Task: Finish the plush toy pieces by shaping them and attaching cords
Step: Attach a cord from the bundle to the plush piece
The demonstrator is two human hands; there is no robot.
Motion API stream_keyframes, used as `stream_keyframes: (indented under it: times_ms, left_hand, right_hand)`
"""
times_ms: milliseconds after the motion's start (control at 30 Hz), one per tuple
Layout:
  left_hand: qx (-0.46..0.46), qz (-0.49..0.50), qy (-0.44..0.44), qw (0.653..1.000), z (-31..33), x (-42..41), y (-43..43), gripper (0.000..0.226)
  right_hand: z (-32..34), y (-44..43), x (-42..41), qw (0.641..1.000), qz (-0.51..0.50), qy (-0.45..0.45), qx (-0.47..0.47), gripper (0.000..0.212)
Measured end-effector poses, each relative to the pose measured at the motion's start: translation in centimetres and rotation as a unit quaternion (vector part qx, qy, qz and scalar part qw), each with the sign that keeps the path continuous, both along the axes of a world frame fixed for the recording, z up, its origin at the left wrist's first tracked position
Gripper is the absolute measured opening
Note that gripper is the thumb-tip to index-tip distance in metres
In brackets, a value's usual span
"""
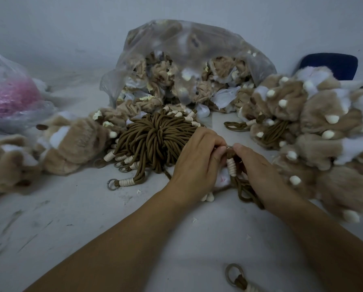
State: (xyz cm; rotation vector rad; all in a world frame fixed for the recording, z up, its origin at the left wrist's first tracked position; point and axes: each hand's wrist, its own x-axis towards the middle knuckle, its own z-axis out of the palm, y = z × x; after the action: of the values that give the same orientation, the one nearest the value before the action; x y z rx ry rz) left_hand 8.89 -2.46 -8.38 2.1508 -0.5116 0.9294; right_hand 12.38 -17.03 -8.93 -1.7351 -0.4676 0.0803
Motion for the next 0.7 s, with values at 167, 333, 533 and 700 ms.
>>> stream_keyframes:
  times_ms: [167, 333, 533, 700]
  left_hand:
    - [0.012, 0.002, -0.003, 1.0, 0.1, 0.0, -0.1, 0.009]
    - [0.01, -0.006, 0.008, 1.0, 0.1, 0.0, -0.1, 0.004]
    - [-0.04, -0.014, 0.075, 0.996, 0.1, -0.2, 0.0, 0.008]
    - [-0.096, -0.043, 0.112, 0.988, 0.2, -0.4, 0.1, 0.01]
  right_hand:
    - [-0.3, 0.2, 0.2, 1.0, -0.018, -0.016, -0.002, 0.045]
    - [-1.1, 0.3, 0.5, 0.997, -0.026, -0.056, -0.034, 0.039]
    - [-0.1, 0.3, 0.0, 0.991, -0.045, -0.116, -0.048, 0.042]
    - [0.0, 0.3, -0.1, 0.991, -0.045, -0.113, -0.057, 0.042]
